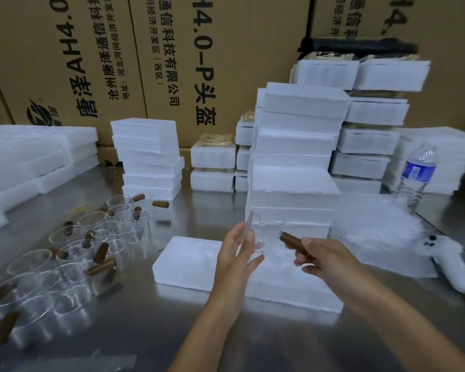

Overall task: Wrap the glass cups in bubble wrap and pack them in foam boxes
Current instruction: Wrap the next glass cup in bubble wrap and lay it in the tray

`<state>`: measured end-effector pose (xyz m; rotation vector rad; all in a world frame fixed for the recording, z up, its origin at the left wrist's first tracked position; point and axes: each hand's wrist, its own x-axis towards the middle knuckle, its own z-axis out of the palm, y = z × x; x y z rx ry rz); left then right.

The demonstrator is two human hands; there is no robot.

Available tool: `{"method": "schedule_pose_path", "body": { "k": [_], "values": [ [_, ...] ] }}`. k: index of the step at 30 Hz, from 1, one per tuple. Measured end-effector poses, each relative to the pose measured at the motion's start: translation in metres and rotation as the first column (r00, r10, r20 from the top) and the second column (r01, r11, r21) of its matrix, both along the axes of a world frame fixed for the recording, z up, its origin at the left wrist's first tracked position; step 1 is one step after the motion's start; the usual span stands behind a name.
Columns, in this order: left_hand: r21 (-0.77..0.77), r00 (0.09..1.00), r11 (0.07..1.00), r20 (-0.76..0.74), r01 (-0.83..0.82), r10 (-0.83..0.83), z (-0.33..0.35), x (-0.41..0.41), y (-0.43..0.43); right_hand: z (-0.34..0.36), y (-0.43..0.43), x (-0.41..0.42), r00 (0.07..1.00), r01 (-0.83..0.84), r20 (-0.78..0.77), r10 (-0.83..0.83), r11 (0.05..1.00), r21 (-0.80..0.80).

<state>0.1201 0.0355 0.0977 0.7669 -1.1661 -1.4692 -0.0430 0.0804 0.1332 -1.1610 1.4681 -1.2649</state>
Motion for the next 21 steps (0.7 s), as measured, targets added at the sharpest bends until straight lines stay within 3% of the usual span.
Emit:
{"method": "schedule_pose_path", "body": {
  "k": [6,9,13,18,21],
  "values": [
    [0.012,0.999,0.999,0.022,0.039,-0.039,-0.004,-0.014,-0.001,-0.008,0.002,-0.015,0.992,-0.104,0.079,0.103,0.995,0.003],
    [0.059,1.0,0.998,-0.015,-0.01,0.011,-0.007,-0.018,-0.001,-0.009,0.002,-0.024,0.998,-0.062,-0.029,0.061,0.998,-0.019],
    [0.121,0.983,0.993,-0.177,-0.016,0.038,-0.012,-0.011,-0.005,-0.011,-0.008,-0.052,0.961,0.119,-0.232,-0.152,0.981,-0.152],
    [0.11,0.95,0.992,-0.31,0.056,-0.02,-0.015,-0.009,-0.006,-0.036,-0.028,-0.097,0.725,0.402,-0.467,-0.506,0.862,-0.31],
    [0.096,0.962,0.994,-0.271,0.054,-0.026,-0.019,-0.009,-0.006,-0.059,-0.036,-0.116,0.584,0.422,-0.713,-0.387,0.896,-0.14]
  ]
}}
